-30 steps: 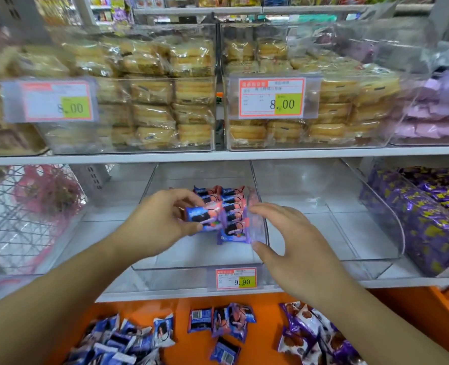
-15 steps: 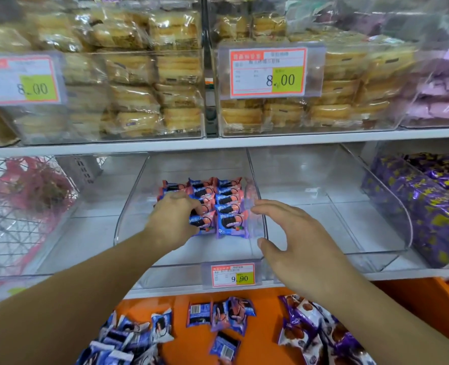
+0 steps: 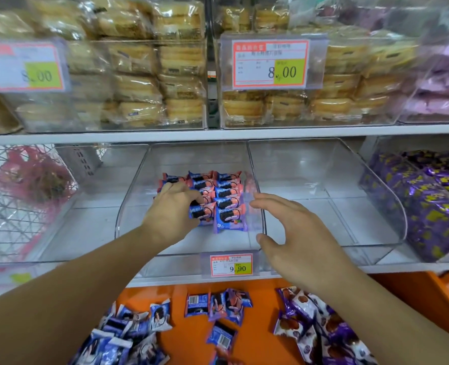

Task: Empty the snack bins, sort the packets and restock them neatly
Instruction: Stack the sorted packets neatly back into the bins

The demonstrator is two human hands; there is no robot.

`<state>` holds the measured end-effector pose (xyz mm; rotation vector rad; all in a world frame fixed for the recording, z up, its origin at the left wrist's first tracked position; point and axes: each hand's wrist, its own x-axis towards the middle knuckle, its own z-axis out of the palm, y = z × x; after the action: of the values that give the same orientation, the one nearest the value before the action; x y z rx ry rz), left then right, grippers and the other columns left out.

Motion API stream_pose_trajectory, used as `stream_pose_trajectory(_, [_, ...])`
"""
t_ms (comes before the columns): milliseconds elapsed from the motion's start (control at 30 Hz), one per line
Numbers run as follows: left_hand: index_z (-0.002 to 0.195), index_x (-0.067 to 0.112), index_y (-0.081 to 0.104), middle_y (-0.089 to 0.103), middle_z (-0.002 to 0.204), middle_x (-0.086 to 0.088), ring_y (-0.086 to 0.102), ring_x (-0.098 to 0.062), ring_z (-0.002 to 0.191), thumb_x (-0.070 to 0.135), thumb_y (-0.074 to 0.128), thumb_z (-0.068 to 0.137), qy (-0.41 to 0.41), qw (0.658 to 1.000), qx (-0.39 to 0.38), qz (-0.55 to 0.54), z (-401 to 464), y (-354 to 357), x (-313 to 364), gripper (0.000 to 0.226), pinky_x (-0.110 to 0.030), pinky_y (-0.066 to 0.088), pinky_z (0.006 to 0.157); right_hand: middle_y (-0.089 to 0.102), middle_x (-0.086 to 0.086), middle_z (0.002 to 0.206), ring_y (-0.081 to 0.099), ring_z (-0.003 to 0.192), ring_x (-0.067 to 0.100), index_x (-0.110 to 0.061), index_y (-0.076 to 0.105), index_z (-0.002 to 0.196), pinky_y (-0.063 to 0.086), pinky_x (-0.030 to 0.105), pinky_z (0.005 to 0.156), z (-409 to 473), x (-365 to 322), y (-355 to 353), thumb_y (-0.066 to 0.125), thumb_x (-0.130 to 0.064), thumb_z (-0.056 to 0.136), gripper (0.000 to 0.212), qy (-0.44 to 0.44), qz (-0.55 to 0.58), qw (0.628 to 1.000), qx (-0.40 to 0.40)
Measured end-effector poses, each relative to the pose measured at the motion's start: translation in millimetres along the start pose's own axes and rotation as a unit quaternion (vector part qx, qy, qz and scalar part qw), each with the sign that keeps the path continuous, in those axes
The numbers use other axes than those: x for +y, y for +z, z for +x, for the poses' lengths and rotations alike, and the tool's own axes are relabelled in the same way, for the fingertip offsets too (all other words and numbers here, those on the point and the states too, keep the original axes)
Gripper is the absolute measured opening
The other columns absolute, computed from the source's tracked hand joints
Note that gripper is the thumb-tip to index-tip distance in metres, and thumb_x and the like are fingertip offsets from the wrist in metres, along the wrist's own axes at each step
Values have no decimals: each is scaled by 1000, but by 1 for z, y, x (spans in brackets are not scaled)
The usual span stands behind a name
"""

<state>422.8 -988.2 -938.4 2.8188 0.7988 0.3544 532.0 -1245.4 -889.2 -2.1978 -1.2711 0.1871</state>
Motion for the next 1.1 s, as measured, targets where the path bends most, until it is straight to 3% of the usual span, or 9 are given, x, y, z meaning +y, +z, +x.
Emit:
stream_pose_trajectory(100, [122, 29, 71, 58, 121, 1, 47, -23, 115, 28, 85, 82, 20, 998, 30, -55, -24, -19, 11, 42, -22, 34, 91, 40, -30, 156, 29, 145, -4, -41, 51, 148, 5, -9, 100, -8, -5, -3, 70, -22, 97, 58, -16, 1, 1000, 6])
stream_pose_trajectory(233, [112, 33, 73, 57, 106, 17, 53, -1, 95, 31, 83, 84, 84, 979, 55, -178, -88, -48, 39, 30, -6, 35, 77, 56, -18, 131, 52, 122, 1, -36, 67, 126, 42, 17, 102, -28, -16, -5, 72, -18, 90, 41, -59, 39, 997, 18])
stream_pose_trajectory(333, [103, 32, 71, 57, 104, 20, 56, -1, 93, 32, 81, 84, 134, 970, -9, -203, -141, -31, 46, 21, -6, 37, 80, 60, -15, 112, 61, 105, 3, -35, 71, 106, 49, 19, 82, -51, -19, 17, 71, -16, 88, 26, -47, 90, 993, -65])
stream_pose_trajectory(433, [105, 33, 69, 55, 106, 20, 53, 3, 94, 36, 78, 85, 131, 966, -141, -170, -178, 27, 33, 22, -18, 46, 88, 64, -9, 104, 62, 92, 3, -28, 73, 102, 45, 22, 78, -75, 7, 64, 71, -13, 88, 20, -13, 28, 980, -196])
stream_pose_trajectory(533, [121, 37, 62, 52, 119, 17, 57, -6, 109, 40, 71, 91, 82, 951, -278, -107, -197, 89, 15, 32, -28, 50, 92, 64, -4, 125, 62, 106, 11, -27, 69, 123, 48, 25, 87, -93, 57, 111, 71, -18, 93, 32, 51, -57, 942, -326])
stream_pose_trajectory(667, [135, 36, 56, 53, 134, 10, 58, -15, 120, 36, 69, 96, 24, 931, -342, -125, -208, 156, 4, 42, -31, 51, 94, 58, 4, 138, 60, 117, 24, -32, 56, 142, 57, 42, 94, -107, 107, 161, 72, -16, 90, 56, 83, -131, 893, -422])
stream_pose_trajectory(867, [136, 29, 60, 56, 131, 1, 56, -24, 123, 37, 74, 93, 36, 922, -361, -133, -198, 227, -3, 47, -43, 51, 100, 40, 3, 154, 42, 141, 32, -34, 47, 152, 50, 44, 105, -118, 153, 228, 77, -21, 86, 74, 71, -142, 878, -452])
stream_pose_trajectory(1033, [144, 28, 56, 45, 149, -4, 35, -30, 140, 52, 73, 90, 66, 921, -382, -25, -195, 260, -7, 61, -44, 35, 116, 26, 2, 165, 19, 152, 41, -31, 48, 150, 43, 52, 112, -124, 174, 247, 79, -37, 86, 71, 46, -248, 854, -454])
stream_pose_trajectory(1100, [144, 29, 54, 44, 145, -2, 34, -28, 136, 53, 77, 86, 69, 925, -373, -10, -198, 265, -9, 66, -41, 34, 113, 29, 3, 164, 25, 149, 39, -31, 53, 144, 44, 50, 109, -127, 179, 250, 79, -39, 83, 67, 44, -243, 856, -454])
